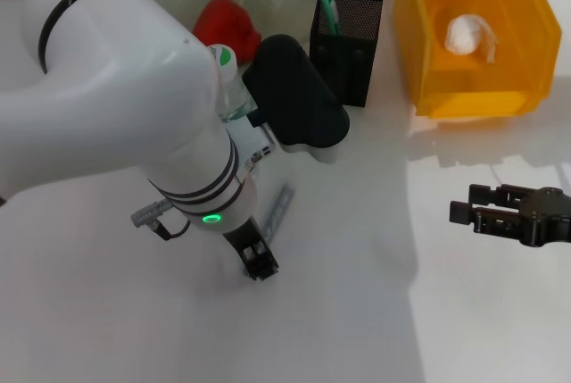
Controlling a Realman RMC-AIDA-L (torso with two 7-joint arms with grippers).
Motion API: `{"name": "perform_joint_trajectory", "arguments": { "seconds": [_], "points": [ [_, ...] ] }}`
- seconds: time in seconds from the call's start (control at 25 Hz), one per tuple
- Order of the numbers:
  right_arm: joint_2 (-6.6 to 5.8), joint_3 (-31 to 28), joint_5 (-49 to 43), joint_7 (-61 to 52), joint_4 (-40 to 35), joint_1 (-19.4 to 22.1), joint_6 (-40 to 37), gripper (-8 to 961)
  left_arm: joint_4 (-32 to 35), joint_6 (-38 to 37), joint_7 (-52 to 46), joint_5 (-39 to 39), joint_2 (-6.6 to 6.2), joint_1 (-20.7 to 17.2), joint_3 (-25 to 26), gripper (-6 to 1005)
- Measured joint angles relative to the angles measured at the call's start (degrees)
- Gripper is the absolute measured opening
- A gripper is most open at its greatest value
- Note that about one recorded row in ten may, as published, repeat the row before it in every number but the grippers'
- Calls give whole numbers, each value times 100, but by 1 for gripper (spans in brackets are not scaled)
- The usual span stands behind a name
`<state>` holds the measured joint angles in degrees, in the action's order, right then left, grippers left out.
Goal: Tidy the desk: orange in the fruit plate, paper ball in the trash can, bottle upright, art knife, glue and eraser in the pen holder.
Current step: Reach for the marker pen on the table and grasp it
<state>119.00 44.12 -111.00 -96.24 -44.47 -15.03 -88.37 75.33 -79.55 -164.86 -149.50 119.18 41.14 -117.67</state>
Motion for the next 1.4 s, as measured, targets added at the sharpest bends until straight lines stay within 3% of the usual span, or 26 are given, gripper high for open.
{"name": "perform_joint_trajectory", "arguments": {
  "seconds": [0.2, 0.8, 1.4],
  "points": [
    [0, 0, 0, 0, 4, 0, 38, 620, 11, 0, -2, 0, 9, 2, -12, 430],
    [0, 0, 7, 0, 18, 0, 51, 615, 29, 0, -2, 0, 9, 20, -47, 217],
    [0, -7, 9, 0, 18, 0, 49, 610, 24, -72, 7, -2, 9, 35, -52, 158]
  ]
}}
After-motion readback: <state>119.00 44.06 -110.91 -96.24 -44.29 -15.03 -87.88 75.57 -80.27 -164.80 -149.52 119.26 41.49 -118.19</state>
